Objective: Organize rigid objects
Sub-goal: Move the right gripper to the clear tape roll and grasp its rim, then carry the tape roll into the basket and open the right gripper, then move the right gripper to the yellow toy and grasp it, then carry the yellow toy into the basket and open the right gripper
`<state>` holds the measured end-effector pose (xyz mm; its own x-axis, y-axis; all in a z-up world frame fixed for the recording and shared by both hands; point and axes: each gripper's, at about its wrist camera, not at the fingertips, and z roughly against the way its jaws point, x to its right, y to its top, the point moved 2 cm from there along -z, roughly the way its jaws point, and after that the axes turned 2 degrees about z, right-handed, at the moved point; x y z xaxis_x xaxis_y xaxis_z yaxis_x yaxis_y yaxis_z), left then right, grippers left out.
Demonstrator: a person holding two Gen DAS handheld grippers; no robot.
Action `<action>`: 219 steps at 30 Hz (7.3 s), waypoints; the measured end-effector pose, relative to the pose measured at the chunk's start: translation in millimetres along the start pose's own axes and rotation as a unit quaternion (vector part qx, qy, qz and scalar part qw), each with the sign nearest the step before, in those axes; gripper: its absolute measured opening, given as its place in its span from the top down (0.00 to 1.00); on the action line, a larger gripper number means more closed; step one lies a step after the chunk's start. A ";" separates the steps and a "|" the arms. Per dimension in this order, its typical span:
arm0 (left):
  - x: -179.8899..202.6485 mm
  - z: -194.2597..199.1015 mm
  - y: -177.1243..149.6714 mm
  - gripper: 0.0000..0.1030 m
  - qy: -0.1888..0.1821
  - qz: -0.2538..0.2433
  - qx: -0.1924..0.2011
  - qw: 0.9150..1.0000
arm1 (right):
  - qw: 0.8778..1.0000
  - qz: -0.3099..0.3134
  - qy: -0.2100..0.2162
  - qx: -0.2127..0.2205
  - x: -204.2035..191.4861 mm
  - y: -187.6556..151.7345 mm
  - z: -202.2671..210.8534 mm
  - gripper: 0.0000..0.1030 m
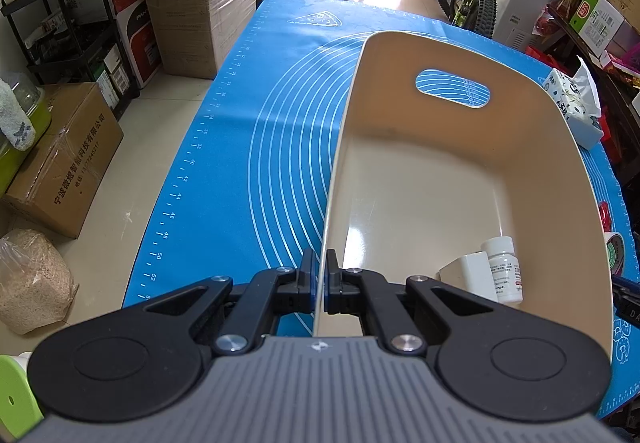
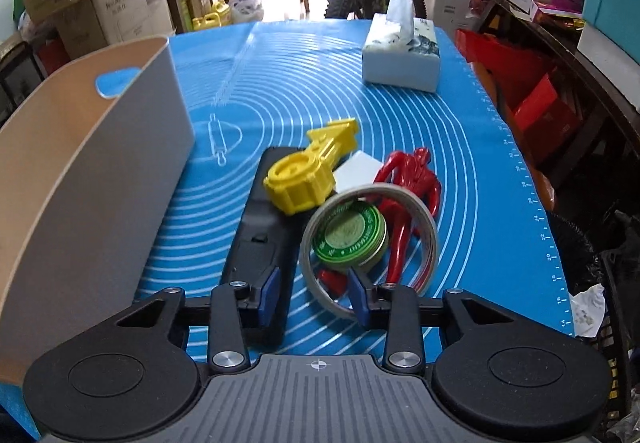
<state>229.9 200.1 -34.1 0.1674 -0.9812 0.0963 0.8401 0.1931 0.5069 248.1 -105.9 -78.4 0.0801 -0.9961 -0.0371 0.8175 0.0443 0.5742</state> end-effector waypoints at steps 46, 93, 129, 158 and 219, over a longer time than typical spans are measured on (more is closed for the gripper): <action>0.2 0.4 0.2 0.95 0.000 0.000 0.000 1.000 | 0.992 -0.001 0.000 0.129 -24.3 44.8 63.5 0.85; -0.1 1.0 0.9 0.95 0.005 -0.002 -0.001 1.000 | 0.981 0.139 0.135 -0.007 -205.3 54.0 0.4 0.81; 0.3 0.8 0.8 0.95 0.006 -0.003 -0.001 1.000 | 0.996 0.003 0.019 0.085 -34.8 74.4 28.7 0.41; 3.0 -0.1 1.1 0.95 0.011 -0.005 -0.003 1.000 | 0.995 0.052 -0.083 -0.036 -16.9 97.2 -80.7 0.47; 4.7 -0.4 1.9 0.95 0.012 -0.006 -0.003 1.000 | 0.977 0.136 0.136 0.093 -186.7 73.5 46.2 0.66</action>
<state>232.5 195.9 -33.0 0.1705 -0.9829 0.0694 0.8450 0.1821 0.5028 266.9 79.7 8.5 0.4488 -0.8914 -0.0636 0.6287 0.2644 0.7313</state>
